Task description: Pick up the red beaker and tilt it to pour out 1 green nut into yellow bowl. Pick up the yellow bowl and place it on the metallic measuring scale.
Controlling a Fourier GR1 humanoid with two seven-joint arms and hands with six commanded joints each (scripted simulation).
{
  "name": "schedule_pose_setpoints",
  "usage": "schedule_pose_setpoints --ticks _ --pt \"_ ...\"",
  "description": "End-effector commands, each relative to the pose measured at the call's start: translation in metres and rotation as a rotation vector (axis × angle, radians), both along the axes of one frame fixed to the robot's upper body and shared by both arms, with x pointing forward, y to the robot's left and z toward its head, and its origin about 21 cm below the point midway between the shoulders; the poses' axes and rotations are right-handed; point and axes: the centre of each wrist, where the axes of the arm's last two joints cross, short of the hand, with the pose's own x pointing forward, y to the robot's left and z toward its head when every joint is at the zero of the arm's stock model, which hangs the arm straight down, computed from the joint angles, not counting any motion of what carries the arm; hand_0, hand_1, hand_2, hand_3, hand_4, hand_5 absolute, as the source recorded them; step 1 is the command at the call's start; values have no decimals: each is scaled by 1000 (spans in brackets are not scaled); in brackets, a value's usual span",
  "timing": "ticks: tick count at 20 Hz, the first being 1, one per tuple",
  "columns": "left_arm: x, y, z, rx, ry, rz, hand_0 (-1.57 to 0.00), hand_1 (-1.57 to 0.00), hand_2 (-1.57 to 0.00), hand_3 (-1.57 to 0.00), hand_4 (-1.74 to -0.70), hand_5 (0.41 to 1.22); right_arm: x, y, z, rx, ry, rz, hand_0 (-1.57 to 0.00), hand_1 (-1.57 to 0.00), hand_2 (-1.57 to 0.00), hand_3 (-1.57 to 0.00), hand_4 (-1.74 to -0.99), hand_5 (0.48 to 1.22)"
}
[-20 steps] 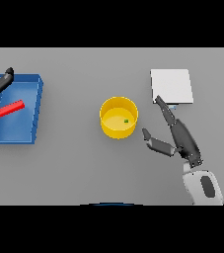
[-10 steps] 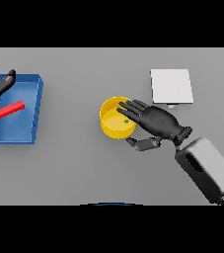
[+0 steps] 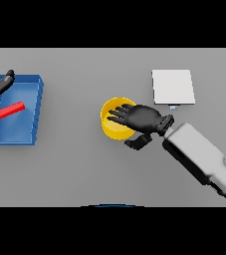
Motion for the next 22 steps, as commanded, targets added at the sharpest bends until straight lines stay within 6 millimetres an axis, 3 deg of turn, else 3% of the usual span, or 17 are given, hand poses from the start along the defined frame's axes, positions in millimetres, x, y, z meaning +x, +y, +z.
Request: schedule_pose_setpoints --ticks 1,10,13,15,16,18,20,22 --pt "-1 1 -1 -2 3 5 1 1 1 1 -724 688 3 -2 -1 -19 9 14 1 1 1 1 -1231 703" --pt "-3 5 -2 -16 -8 0 1 1 1 1 -718 688 14 22 -8 -154 49 17 1 1 1 1 -1297 753" --pt "-4 5 1 -9 -11 -8 1 1 1 1 -713 686 14 22 -12 -146 85 -16 -3 -16 -19 -43 -1336 810" --pt "-8 9 0 -14 -10 -12 1 1 1 1 -714 691 16 20 -13 -157 92 -16 -287 -236 -176 -173 -1387 873" --pt "-7 8 1 -17 -8 -7 1 1 1 1 -716 692 15 21 -12 -159 83 -4 -544 -473 -310 -262 -1420 943" --pt "-6 7 1 -15 -18 -6 1 1 1 1 -719 692 16 22 -12 -153 85 21 -914 -869 -695 -456 -1512 1043" --pt "-8 11 4 -13 -21 -7 1 1 1 1 -722 696 16 23 -13 -143 89 25 -1150 -1121 -1010 -716 -1586 1107" --pt "-6 8 7 -15 -21 -7 1 1 1 1 -725 699 15 17 -12 -132 93 39 -1302 -1283 -1164 -941 -1640 1148"
